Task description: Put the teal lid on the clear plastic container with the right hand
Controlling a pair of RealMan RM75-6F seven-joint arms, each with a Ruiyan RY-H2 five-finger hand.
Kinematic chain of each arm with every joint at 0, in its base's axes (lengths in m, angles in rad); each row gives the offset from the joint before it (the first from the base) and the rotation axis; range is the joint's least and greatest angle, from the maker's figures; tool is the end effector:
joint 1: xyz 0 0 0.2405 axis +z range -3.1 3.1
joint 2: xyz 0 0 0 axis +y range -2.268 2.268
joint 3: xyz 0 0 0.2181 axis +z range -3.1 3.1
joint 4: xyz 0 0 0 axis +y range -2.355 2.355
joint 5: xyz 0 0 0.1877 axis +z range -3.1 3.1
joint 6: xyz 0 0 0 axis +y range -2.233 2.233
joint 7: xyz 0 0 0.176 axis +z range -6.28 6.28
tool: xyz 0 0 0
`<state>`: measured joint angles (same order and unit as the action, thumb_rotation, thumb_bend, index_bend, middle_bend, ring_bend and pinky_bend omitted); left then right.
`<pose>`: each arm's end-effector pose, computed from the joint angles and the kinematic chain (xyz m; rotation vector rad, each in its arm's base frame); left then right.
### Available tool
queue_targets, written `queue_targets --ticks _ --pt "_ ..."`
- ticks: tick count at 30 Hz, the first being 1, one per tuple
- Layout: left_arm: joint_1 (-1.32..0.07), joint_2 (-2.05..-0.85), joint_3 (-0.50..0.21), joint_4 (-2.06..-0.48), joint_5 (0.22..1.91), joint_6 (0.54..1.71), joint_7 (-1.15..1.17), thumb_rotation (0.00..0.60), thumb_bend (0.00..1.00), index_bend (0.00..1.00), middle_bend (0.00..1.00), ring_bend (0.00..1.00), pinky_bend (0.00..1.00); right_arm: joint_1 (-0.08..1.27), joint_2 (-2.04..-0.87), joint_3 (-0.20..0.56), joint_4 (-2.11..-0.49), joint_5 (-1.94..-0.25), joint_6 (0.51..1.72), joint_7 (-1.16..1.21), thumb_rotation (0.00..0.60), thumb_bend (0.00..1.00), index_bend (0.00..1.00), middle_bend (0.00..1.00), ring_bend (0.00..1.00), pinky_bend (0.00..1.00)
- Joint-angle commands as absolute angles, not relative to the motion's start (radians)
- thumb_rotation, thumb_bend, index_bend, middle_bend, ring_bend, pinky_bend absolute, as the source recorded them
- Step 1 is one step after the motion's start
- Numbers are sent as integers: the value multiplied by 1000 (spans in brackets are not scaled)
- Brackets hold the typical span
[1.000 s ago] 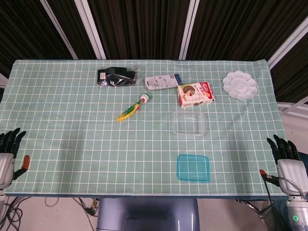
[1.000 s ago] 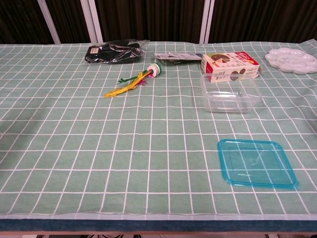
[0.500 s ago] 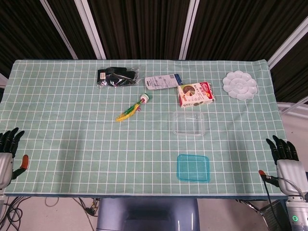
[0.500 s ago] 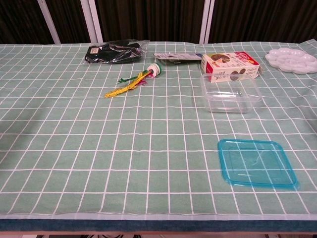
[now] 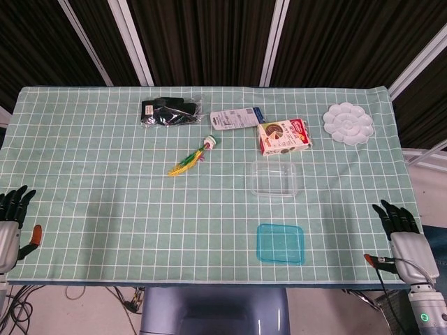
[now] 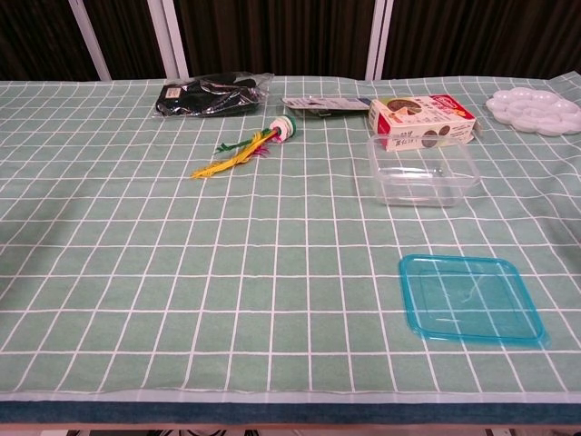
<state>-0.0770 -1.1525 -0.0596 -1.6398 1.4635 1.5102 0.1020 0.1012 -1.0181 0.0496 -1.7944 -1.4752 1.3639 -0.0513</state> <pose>-0.2653 0.2072 0.1590 -1.3468 -0.8706 -0.8721 -0.2491 -0.2085 0.1559 1.4503 -1.0167 0.8605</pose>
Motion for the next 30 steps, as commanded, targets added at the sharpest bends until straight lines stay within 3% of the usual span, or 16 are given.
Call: queue_targets --ticks 1,6,10,16,30 --pt "-76 -1151 -60 -1643 1458 1508 103 600 508 72 5 0 0 196 -909 55 -1947 -1427 1200 -143 600 189 0 0 0 0" --pt "-75 -1146 -63 -1654 1441 1500 103 600 509 72 5 0 0 308 -893 74 -2033 -1262 1010 -263 600 188 0 0 0 0" --pt "-74 -1144 -66 -1659 1431 1498 101 600 510 72 5 0 0 366 -941 70 -2071 -1126 961 -393 600 188 0 0 0 0" --pt "-74 -1142 -68 -1666 1423 1494 99 600 511 72 5 0 0 415 -1061 51 -2121 -975 1012 -562 600 188 0 0 0 0" --pt "-74 -1138 -70 -1671 1411 1486 95 600 512 72 5 0 0 482 -1304 28 -2095 -814 1147 -758 600 169 0 0 0 0"
